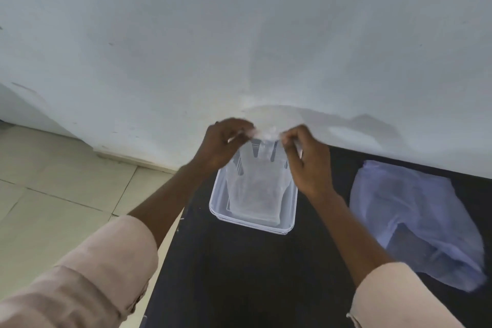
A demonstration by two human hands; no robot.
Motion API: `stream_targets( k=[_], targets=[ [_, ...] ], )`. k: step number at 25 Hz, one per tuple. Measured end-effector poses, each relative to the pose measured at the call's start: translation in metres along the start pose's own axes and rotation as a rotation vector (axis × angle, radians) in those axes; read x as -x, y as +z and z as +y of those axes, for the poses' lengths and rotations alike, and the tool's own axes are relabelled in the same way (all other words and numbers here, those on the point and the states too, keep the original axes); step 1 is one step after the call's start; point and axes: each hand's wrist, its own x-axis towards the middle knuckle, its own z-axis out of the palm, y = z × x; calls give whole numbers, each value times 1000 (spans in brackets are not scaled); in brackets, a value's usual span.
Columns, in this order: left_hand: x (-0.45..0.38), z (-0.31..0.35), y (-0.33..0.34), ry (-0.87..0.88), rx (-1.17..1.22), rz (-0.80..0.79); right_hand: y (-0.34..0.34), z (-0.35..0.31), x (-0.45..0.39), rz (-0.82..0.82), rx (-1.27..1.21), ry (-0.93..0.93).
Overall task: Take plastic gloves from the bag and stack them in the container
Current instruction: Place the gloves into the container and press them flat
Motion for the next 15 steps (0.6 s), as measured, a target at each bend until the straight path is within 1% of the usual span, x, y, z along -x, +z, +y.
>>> stream_targets(
  k=[3, 4, 5, 7, 10, 12, 15],
  targets=[
    [28, -40, 13, 176, -455, -114, 19, 30, 32, -172, 81, 70],
    [36, -51, 17, 189, -585, -143, 23, 36, 40, -218, 105, 105],
    [42, -58, 20, 180, -657, -171, 27, 40, 47, -256, 151, 116],
    [51, -66, 24, 163, -689, -230, 33, 46, 58, -316, 292, 77],
    [55, -75, 26, 224, -740, -293, 38, 47, 66, -413, 494, 26],
    [53, -77, 25, 234, -788, -346, 39, 43, 67, -478, 601, 4],
    [52, -74, 23, 203, -886, -470, 35, 30, 63, -661, 725, 15]
  ],
)
